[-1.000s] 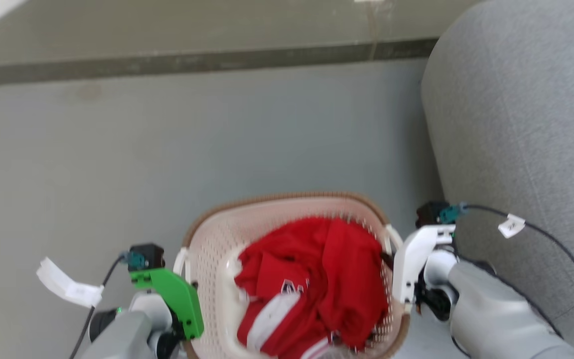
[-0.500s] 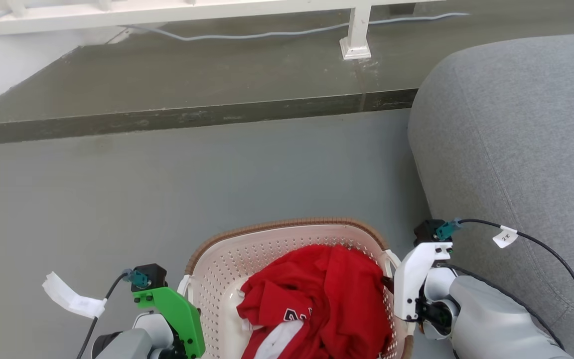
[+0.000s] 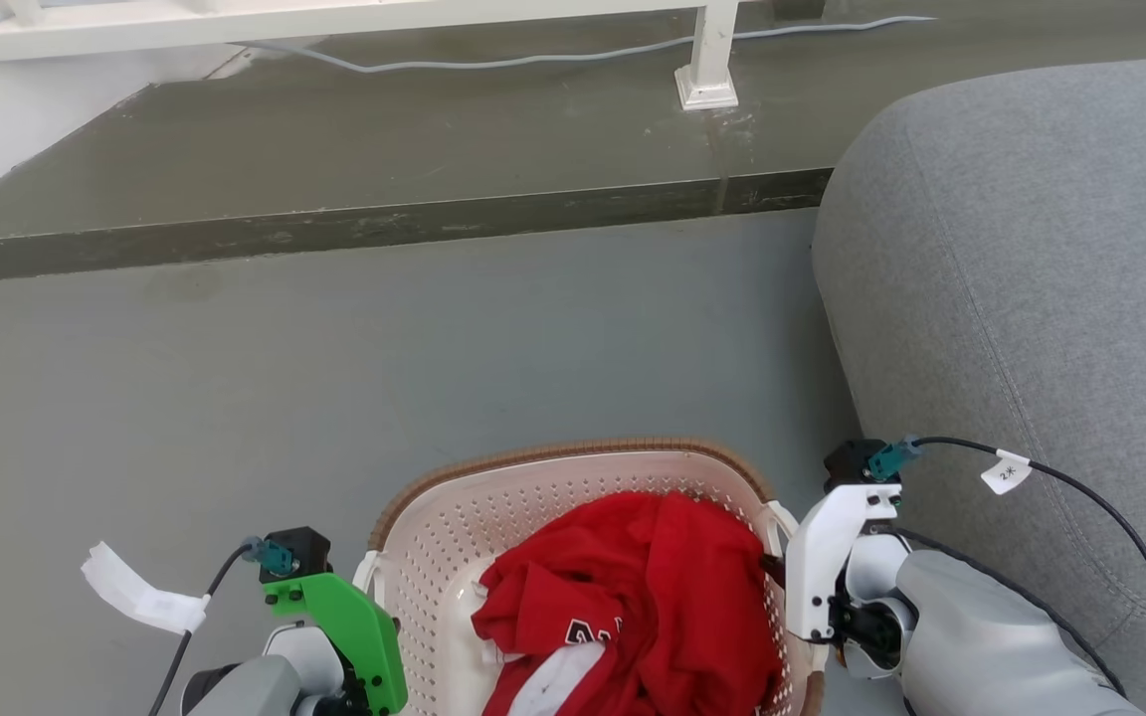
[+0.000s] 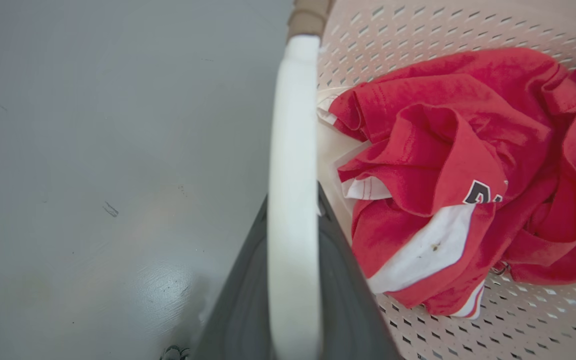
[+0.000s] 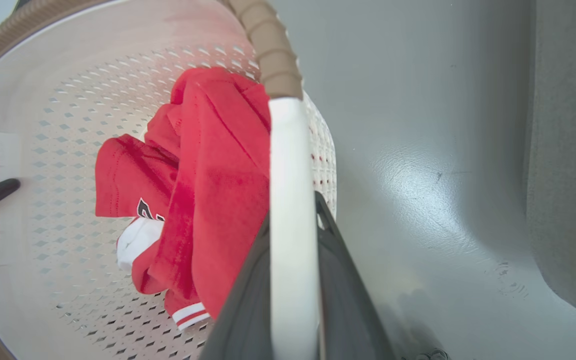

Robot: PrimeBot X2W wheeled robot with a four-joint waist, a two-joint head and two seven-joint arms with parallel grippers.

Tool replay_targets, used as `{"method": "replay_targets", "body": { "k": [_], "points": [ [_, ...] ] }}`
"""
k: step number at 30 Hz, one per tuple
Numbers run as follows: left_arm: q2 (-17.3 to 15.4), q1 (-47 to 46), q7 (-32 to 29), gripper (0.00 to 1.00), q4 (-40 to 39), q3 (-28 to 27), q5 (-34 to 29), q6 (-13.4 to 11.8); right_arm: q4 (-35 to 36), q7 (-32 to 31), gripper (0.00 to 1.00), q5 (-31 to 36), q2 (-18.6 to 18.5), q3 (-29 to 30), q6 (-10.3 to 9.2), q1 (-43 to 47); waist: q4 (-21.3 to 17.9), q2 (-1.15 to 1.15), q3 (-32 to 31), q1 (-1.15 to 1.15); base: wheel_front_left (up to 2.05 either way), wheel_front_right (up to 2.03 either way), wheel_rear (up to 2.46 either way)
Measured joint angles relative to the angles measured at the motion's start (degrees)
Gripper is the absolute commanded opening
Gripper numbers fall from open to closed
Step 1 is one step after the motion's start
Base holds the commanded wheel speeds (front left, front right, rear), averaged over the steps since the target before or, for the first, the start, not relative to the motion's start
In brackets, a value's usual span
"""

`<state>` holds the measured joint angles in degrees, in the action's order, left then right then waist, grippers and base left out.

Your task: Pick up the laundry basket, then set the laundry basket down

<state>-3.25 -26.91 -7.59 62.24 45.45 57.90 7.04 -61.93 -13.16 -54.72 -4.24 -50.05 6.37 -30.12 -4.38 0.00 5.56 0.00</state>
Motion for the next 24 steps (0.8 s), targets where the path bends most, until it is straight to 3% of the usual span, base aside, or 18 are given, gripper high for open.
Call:
{"method": "replay_targets", "body": {
  "k": [24],
  "points": [
    [-0.8, -0.1, 1.4, 0.00, -0.3, 1.2, 1.0, 0.0, -0.1, 2.0, 0.00, -1.4, 0.2, -2.0, 0.00, -1.1, -0.1, 0.00, 1.0, 0.00, 0.00, 0.00, 0.00]
  ]
}}
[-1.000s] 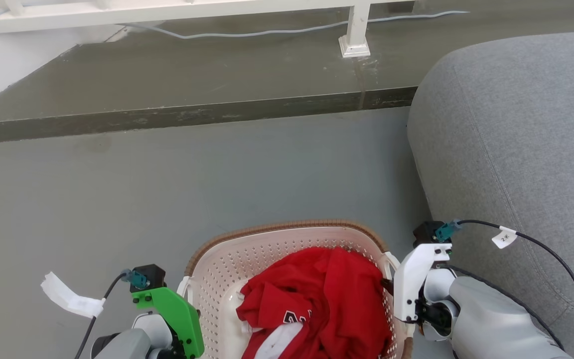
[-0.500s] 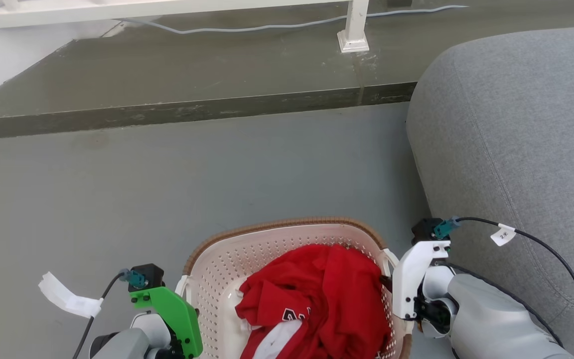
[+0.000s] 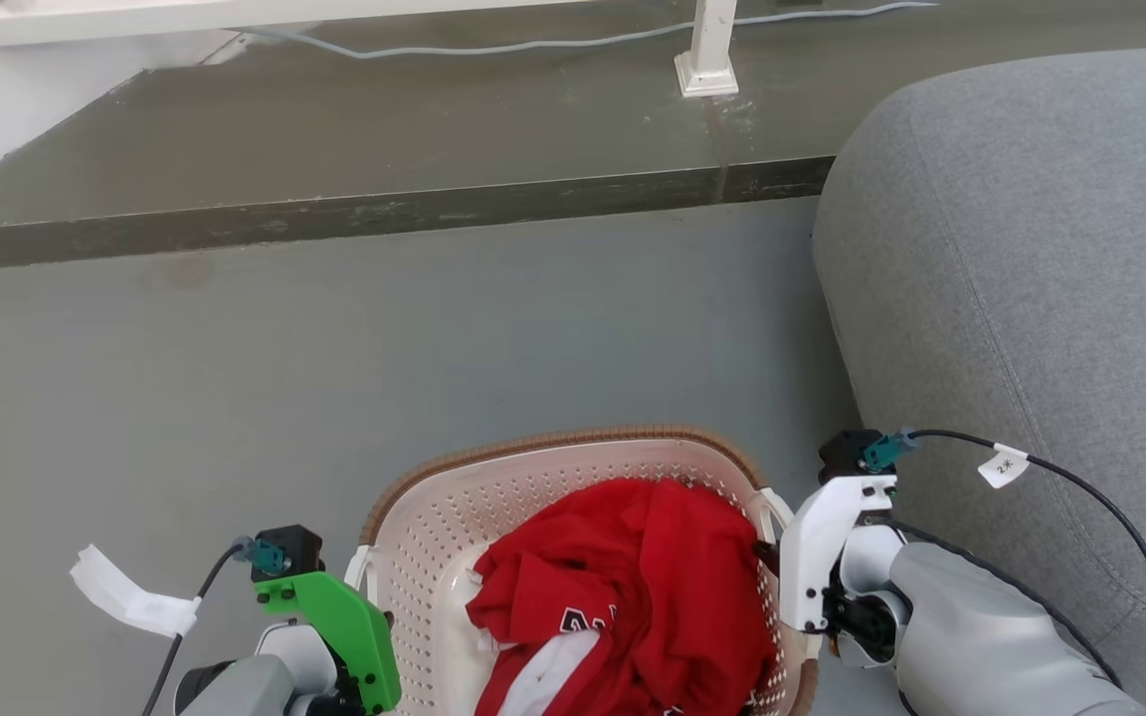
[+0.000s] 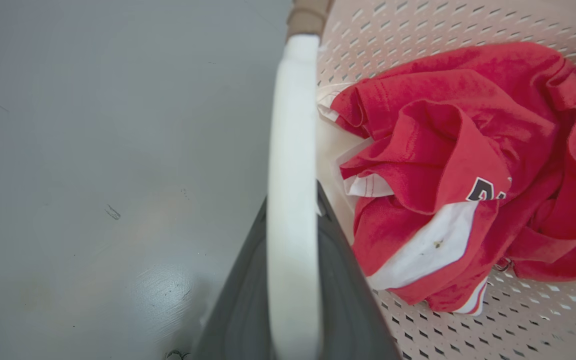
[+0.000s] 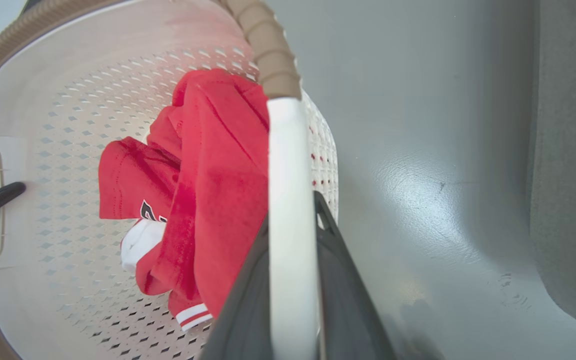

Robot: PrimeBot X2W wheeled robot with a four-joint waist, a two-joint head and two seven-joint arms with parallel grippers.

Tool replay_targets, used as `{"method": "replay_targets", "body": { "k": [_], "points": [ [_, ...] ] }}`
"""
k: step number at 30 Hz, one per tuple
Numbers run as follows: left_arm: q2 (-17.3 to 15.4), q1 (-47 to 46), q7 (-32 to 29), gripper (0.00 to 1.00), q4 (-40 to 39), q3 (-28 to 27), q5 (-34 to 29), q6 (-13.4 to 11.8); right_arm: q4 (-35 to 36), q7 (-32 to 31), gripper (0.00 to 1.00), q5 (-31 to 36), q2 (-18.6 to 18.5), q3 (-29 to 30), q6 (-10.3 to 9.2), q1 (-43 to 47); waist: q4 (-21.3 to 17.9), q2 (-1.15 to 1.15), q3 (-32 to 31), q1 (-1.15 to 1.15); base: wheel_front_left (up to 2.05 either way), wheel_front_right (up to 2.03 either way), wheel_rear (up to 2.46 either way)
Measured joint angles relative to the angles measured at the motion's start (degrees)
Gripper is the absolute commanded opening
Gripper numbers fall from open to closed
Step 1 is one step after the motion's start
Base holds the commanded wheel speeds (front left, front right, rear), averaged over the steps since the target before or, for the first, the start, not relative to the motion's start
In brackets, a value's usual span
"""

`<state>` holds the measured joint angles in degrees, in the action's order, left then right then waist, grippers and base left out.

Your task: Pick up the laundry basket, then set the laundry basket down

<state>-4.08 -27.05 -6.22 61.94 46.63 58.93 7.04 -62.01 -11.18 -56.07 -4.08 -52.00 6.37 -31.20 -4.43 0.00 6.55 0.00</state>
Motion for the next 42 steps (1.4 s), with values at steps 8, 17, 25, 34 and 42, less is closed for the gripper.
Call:
{"method": "replay_targets", "body": {
  "k": [8, 17, 25, 34, 42],
  "points": [
    [-0.3, -1.4, 0.8, 0.00, 0.0, 0.1, 0.3, 0.0, 0.0, 1.0, 0.00, -0.4, 0.0, -0.3, 0.00, -1.2, -0.2, 0.00, 1.8, 0.00, 0.00, 0.00, 0.00],
    [-0.9, -5.6, 3.9, 0.00, -0.4, 0.1, -0.3, 0.0, -0.5, 4.7, 0.00, -0.4, 0.3, 0.1, 0.01, -5.1, -0.3, 0.00, 6.6, 0.00, 0.00, 0.00, 0.00],
    [-1.5, -9.4, 7.6, 0.00, -0.9, 0.0, -1.3, 0.1, -0.5, 9.6, 0.00, -0.4, 0.4, 1.4, 0.09, -8.3, -0.2, 0.00, 12.4, -0.01, 0.00, 0.00, 0.00],
    [-1.9, -13.2, 10.5, 0.00, -0.9, 0.0, -2.8, 0.1, -0.6, 15.5, 0.00, 0.1, 0.6, 2.4, 0.10, -10.7, -0.2, 0.00, 19.5, -0.01, 0.00, 0.00, 0.00],
    [-1.8, -16.8, 13.4, 0.00, -0.7, -0.2, -3.2, 0.1, -1.0, 18.8, 0.00, 0.7, 0.5, 2.8, 0.12, -14.0, 0.1, 0.00, 26.0, -0.01, 0.00, 0.00, 0.00]
  ]
}}
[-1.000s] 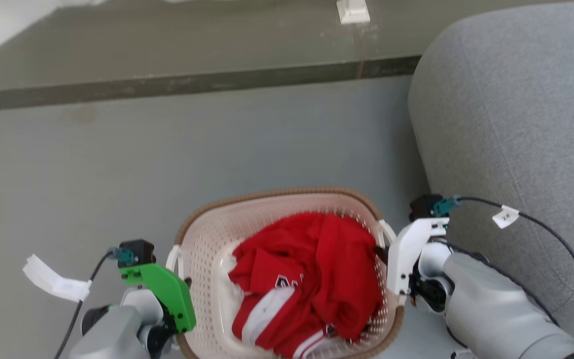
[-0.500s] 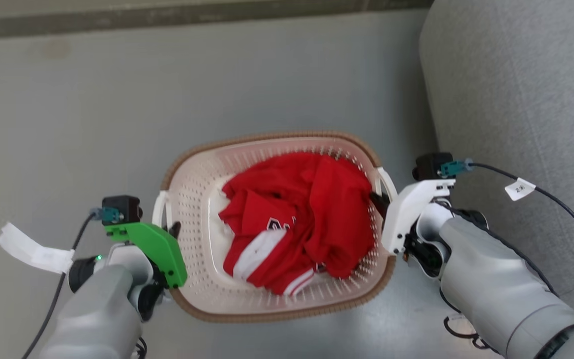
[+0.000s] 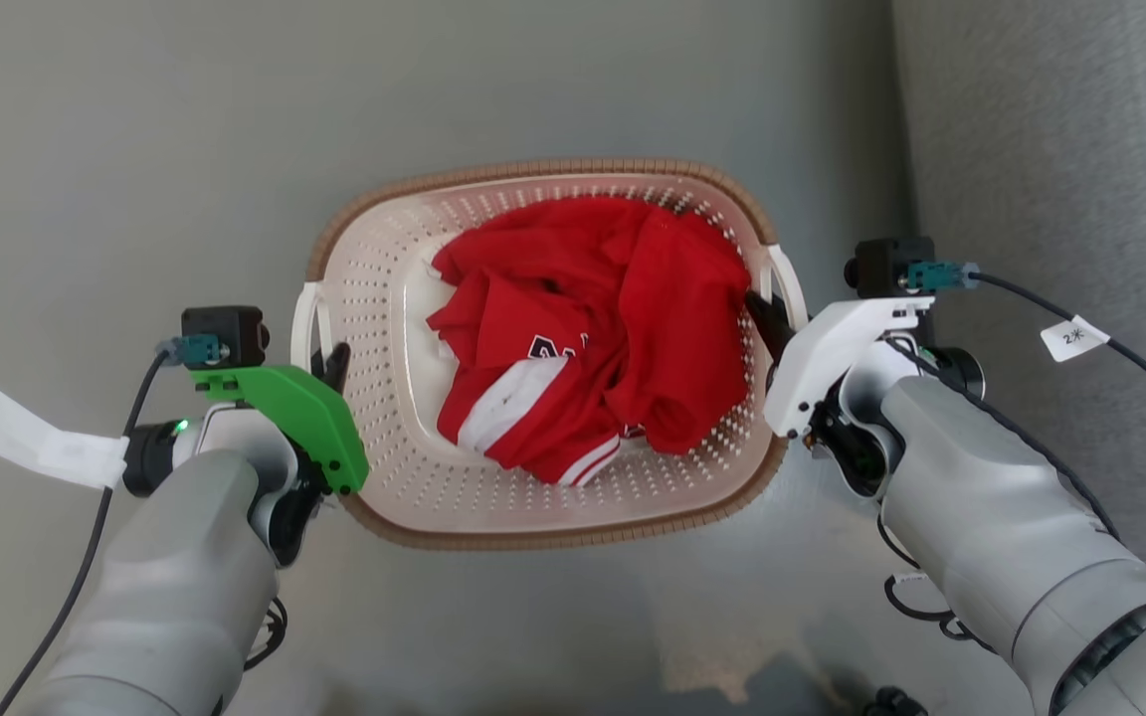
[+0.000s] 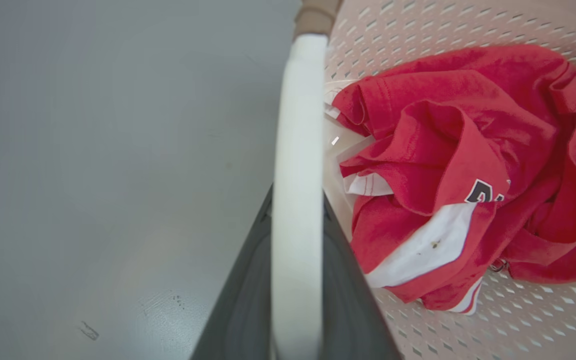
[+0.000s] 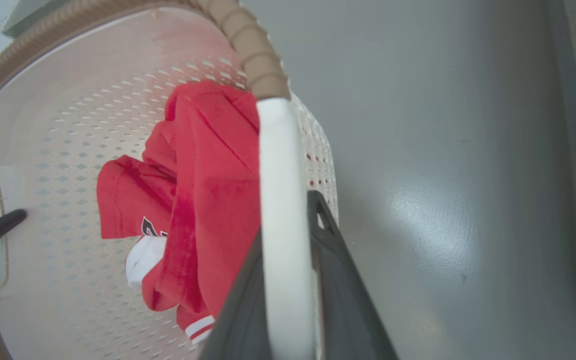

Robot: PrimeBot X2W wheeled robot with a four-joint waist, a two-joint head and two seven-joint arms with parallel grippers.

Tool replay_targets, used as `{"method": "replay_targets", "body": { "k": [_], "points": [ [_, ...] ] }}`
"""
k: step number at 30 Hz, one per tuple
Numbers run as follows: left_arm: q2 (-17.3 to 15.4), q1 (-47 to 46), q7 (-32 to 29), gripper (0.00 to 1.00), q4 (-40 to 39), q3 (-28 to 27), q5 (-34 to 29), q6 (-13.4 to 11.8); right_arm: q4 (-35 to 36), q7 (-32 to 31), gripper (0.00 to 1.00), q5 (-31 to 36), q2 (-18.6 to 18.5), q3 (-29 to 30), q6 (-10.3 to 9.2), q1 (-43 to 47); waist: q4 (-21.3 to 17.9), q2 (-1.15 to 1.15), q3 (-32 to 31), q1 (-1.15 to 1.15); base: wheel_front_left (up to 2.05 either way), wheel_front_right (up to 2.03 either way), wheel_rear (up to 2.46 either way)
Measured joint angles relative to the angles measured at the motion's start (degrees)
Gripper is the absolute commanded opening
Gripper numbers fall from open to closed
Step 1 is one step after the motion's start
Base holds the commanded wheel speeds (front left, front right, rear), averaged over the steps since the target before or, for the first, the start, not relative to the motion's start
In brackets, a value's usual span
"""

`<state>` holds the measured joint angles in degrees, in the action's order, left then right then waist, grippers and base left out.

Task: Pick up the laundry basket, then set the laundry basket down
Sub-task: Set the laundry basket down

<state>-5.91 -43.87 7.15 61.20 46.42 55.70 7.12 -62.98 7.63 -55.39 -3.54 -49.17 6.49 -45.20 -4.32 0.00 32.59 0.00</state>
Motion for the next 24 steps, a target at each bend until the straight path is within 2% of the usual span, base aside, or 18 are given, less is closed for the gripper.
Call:
{"method": "replay_targets", "body": {
  "k": [6, 24],
  "points": [
    [0.7, -2.0, 1.8, 0.00, 1.0, -0.1, -0.2, 0.0, -0.5, 1.9, 0.00, 0.1, -0.1, 0.0, 0.02, -1.7, 0.5, 0.00, 5.4, 0.00, 0.00, 0.00, 0.00],
    [0.8, -5.5, 4.6, 0.00, 2.2, -0.1, -0.8, 0.0, -1.2, 3.9, 0.00, 0.5, -0.1, -0.7, 0.03, -4.9, 1.8, 0.00, 14.2, 0.00, 0.00, 0.00, 0.00]
  ]
}}
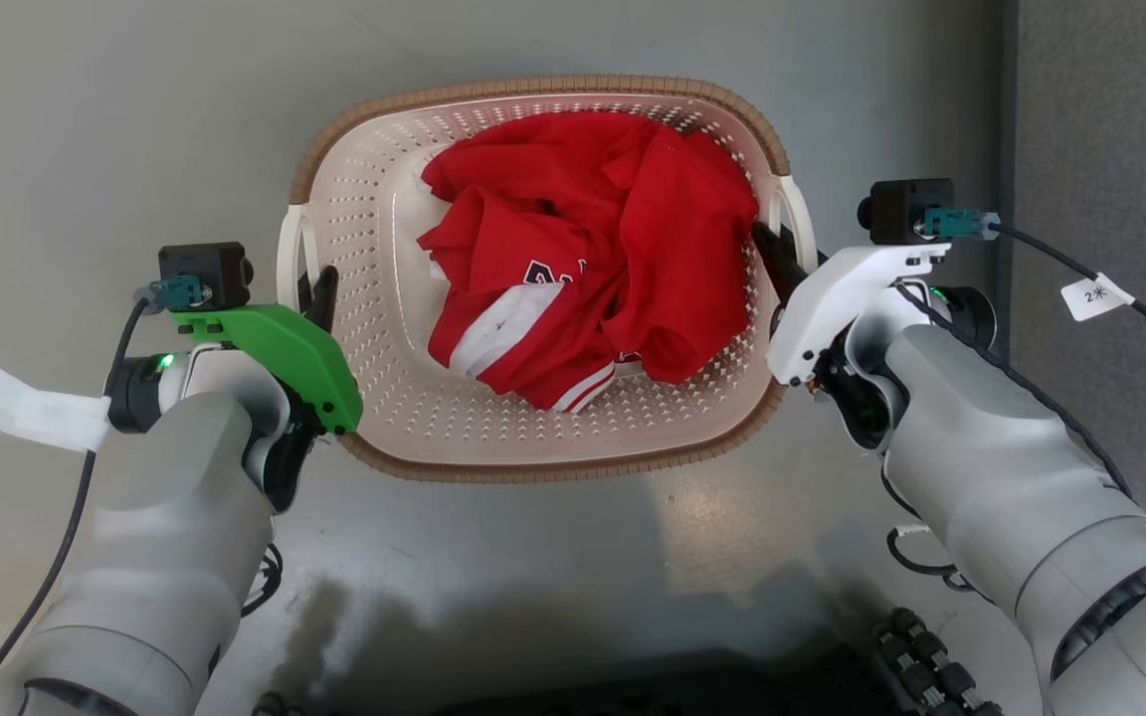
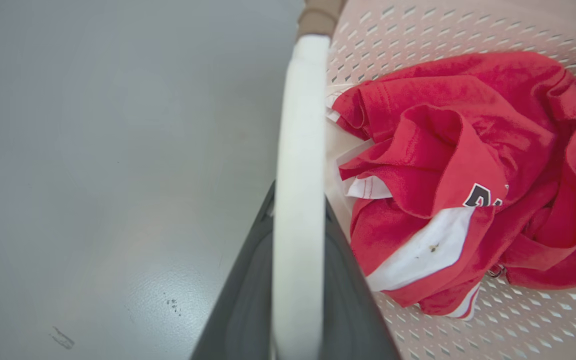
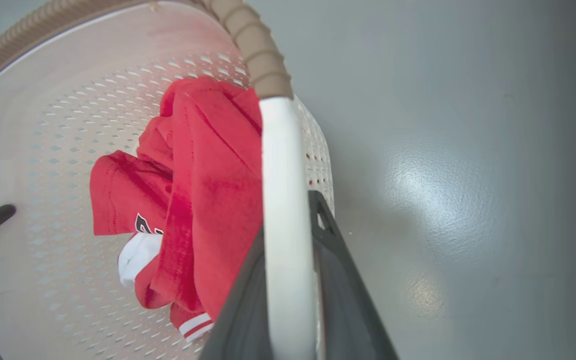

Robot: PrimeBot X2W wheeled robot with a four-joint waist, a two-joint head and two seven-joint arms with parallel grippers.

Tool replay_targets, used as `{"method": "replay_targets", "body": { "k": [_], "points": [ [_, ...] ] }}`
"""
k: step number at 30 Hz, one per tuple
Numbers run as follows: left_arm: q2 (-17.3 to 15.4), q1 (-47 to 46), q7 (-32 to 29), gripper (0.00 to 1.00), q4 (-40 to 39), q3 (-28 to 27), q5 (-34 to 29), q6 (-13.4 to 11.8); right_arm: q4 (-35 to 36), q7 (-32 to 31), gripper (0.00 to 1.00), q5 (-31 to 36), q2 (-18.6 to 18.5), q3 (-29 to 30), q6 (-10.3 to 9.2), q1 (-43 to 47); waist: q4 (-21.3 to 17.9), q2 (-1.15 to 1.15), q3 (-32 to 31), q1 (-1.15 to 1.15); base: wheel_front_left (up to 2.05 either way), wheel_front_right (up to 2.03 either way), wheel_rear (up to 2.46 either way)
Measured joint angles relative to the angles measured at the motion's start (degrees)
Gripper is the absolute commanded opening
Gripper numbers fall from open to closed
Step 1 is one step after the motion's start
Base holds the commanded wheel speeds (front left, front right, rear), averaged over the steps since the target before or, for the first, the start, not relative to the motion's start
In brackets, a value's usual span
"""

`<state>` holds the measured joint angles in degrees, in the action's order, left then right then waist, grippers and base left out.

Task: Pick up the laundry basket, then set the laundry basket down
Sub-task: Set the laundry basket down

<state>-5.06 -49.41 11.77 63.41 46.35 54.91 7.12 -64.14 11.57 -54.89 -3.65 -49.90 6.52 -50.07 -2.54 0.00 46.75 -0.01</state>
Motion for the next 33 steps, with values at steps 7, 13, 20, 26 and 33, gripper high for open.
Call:
{"method": "replay_targets", "body": {
  "k": [7, 13, 20, 26, 33],
  "points": [
    [0.2, -0.9, 0.4, 0.00, 0.6, 0.1, -0.1, 0.0, -0.4, 0.3, 0.00, 0.0, 0.1, -0.2, 0.00, -0.8, -0.1, 0.00, 1.9, 0.00, 0.00, 0.00, 0.00],
    [0.2, -2.0, 0.9, 0.00, 0.7, 0.1, -0.1, 0.0, -0.6, 0.6, 0.00, -0.1, 0.1, -0.2, 0.00, -2.2, -0.2, 0.00, 3.2, 0.00, 0.00, 0.00, 0.00],
    [0.4, -2.3, 1.0, 0.00, 0.9, 0.4, -0.1, 0.0, -1.2, 1.0, 0.00, -0.1, 0.0, -0.4, 0.01, -2.4, -0.2, 0.00, 4.0, 0.00, 0.00, 0.00, 0.00],
    [0.5, -2.3, 1.4, 0.00, 1.0, 0.8, -0.1, 0.0, -1.5, 1.1, 0.00, -0.2, 0.1, -0.5, 0.01, -2.4, -0.2, 0.00, 4.5, 0.00, 0.00, 0.00, 0.00],
    [0.5, -2.5, 1.5, 0.07, 1.2, 1.5, -0.1, 0.0, -1.8, 1.1, 0.00, -0.6, 0.1, -0.7, 0.01, -2.6, -0.4, 0.00, 4.9, 0.00, 0.00, 0.00, 0.00]
  ]
}}
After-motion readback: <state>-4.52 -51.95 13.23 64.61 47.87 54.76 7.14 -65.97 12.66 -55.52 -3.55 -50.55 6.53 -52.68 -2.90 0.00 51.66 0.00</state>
